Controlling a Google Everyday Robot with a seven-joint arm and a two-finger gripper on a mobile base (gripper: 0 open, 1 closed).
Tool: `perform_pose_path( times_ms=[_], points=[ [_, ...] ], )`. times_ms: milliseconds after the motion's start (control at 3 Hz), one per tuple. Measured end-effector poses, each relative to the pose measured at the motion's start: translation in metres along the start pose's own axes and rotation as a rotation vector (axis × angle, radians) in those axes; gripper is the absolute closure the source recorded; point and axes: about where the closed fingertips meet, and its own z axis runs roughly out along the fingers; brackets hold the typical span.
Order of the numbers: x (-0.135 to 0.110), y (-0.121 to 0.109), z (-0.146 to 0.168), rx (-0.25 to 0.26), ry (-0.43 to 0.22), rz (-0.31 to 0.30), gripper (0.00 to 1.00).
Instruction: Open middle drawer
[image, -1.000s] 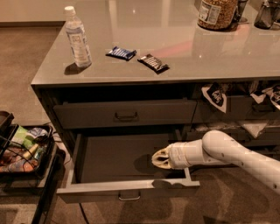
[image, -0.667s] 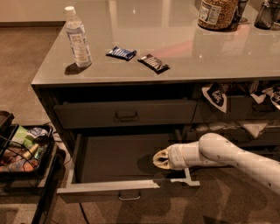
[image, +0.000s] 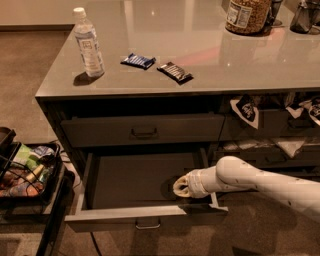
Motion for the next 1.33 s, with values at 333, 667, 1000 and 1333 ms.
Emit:
perform_pose_path(
  times_ms=[333, 667, 1000, 1333],
  points=[
    [0.002, 0.007, -0.002, -0.007, 0.008, 0.005, 1.0],
    [0.002, 0.007, -0.002, -0.007, 0.008, 0.005, 1.0],
    [0.011, 0.038, 0.033, -0.079, -0.055, 0.035, 1.0],
    [0.016, 0.052, 0.052, -0.114, -0.084, 0.046, 1.0]
  ],
)
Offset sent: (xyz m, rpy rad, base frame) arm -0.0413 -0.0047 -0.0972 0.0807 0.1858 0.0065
